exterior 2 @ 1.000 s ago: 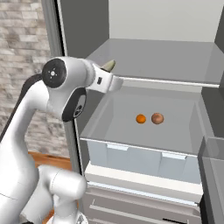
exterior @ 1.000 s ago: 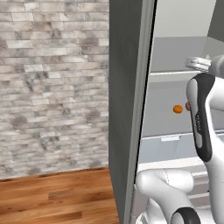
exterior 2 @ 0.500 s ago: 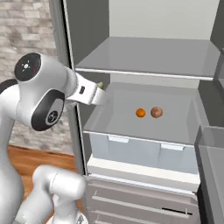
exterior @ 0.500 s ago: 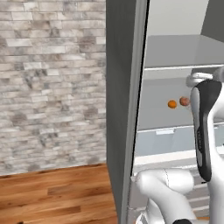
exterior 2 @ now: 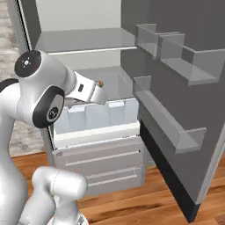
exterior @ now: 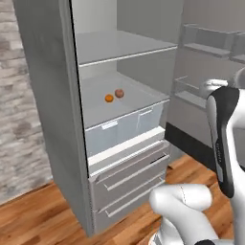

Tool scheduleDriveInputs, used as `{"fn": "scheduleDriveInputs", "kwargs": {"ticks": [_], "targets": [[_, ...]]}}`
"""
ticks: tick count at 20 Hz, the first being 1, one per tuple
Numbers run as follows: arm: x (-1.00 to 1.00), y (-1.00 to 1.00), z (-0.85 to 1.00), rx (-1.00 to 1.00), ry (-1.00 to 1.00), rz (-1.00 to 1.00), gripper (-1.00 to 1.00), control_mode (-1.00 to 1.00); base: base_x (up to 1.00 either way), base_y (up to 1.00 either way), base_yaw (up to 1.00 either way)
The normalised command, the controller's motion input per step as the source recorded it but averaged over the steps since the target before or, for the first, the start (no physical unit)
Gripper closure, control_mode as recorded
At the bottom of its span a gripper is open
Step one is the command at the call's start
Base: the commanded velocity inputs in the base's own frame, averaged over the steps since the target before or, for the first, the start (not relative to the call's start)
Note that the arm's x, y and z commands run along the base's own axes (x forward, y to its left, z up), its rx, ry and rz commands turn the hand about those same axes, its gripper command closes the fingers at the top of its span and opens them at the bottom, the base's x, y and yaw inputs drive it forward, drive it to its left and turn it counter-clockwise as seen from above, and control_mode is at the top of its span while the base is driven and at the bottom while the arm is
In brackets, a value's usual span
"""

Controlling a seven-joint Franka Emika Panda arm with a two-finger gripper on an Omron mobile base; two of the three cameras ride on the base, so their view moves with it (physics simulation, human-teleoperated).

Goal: Open the fridge, remove the tangerine, onion, and fish, and place them on any counter.

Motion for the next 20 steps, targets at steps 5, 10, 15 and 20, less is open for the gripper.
{"fn": "scheduleDriveInputs", "kwargs": {"ticks": [5, 10, 15, 20], "targets": [[0.00, 0.00, 0.00, 0.00, 0.00, 0.00, 1.00, 1.00, -0.51, 0.10, -0.89], [0.00, 0.00, 0.00, 0.00, 0.00, 0.00, 1.00, 1.00, -0.71, 0.12, -0.86], [0.00, 0.00, 0.00, 0.00, 0.00, 0.00, 1.00, 1.00, -0.52, -0.05, -0.81], [0.00, 0.00, 0.00, 0.00, 0.00, 0.00, 1.00, 1.00, -0.07, -0.33, -0.74]]}}
